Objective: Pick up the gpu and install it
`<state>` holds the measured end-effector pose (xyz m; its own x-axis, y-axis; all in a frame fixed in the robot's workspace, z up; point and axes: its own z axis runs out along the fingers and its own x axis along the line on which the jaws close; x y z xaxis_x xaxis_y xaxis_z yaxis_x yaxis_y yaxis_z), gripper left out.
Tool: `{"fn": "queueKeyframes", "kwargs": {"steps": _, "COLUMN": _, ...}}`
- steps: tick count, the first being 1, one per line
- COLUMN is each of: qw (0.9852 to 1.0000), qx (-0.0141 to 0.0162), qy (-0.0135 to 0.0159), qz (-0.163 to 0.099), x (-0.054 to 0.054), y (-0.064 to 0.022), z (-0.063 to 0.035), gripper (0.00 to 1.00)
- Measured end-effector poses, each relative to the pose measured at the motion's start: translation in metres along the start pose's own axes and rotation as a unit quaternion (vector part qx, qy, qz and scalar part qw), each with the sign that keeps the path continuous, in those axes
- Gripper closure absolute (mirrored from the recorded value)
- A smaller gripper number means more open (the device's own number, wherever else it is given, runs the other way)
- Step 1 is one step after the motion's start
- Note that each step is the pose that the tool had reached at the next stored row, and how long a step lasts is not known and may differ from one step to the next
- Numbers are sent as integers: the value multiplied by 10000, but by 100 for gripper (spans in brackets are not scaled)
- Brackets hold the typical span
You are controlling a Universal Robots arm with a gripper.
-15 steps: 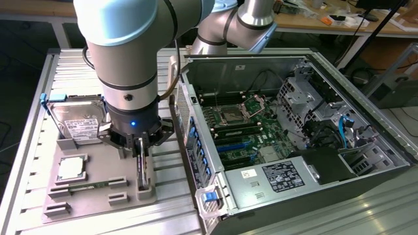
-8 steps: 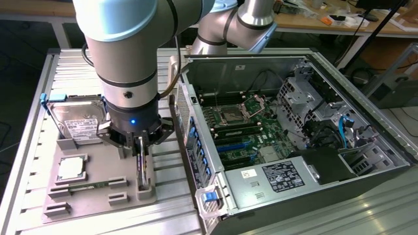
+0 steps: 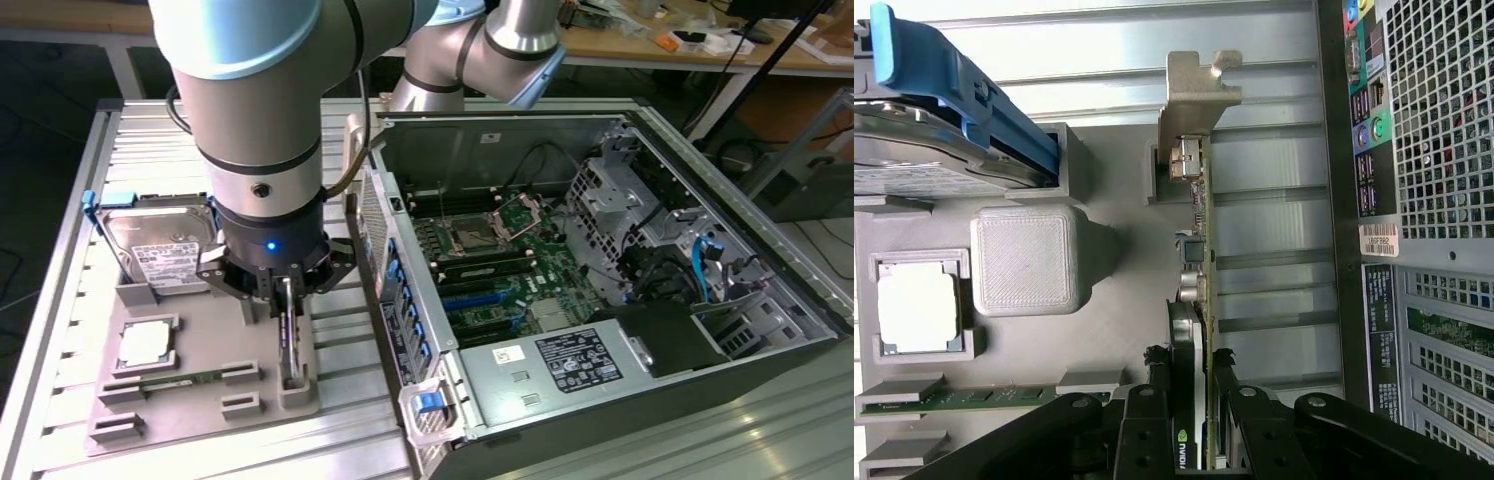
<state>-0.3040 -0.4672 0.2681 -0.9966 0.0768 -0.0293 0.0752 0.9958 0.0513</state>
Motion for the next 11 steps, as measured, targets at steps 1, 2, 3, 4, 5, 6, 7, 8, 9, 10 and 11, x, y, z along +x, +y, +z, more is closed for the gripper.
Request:
{"fn": "queueKeyframes", "kwargs": {"steps": 1, "qw": 10000, "qx": 0, "qy": 0, "qz": 0, "x": 0, "y": 0, "z": 0, "gripper": 73}}
{"fn": "queueKeyframes", "kwargs": {"steps": 2, "qw": 10000, "qx": 0, "qy": 0, "qz": 0, "x": 0, "y": 0, "z": 0, "gripper": 73}}
{"fn": "queueKeyframes", "kwargs": {"steps": 3, "qw": 10000, "qx": 0, "qy": 0, "qz": 0, "x": 0, "y": 0, "z": 0, "gripper": 73}}
{"fn": "queueKeyframes", "kwargs": {"steps": 4, "qw": 10000, "qx": 0, "qy": 0, "qz": 0, "x": 0, "y": 0, "z": -2, "gripper": 73}}
{"fn": "queueKeyframes", "kwargs": {"steps": 5, "qw": 10000, "qx": 2, "qy": 1, "qz": 0, "x": 0, "y": 0, "z": -9, "gripper": 73}}
{"fn": "queueKeyframes", "kwargs": {"steps": 6, "qw": 10000, "qx": 1, "qy": 1, "qz": 0, "x": 0, "y": 1, "z": -15, "gripper": 73}}
{"fn": "queueKeyframes", "kwargs": {"steps": 7, "qw": 10000, "qx": 1, "qy": 0, "qz": 0, "x": -1, "y": 1, "z": -21, "gripper": 73}}
{"fn": "queueKeyframes", "kwargs": {"steps": 8, "qw": 10000, "qx": 0, "qy": 0, "qz": 0, "x": -1, "y": 1, "z": -30, "gripper": 73}}
{"fn": "queueKeyframes", "kwargs": {"steps": 9, "qw": 10000, "qx": 0, "qy": 0, "qz": 0, "x": -1, "y": 2, "z": -41, "gripper": 73}}
{"fn": "queueKeyframes", "kwargs": {"steps": 10, "qw": 10000, "qx": 0, "qy": 0, "qz": 0, "x": -2, "y": 3, "z": -52, "gripper": 73}}
{"fn": "queueKeyframes", "kwargs": {"steps": 11, "qw": 10000, "qx": 0, "qy": 0, "qz": 0, "x": -2, "y": 3, "z": -64, "gripper": 73}}
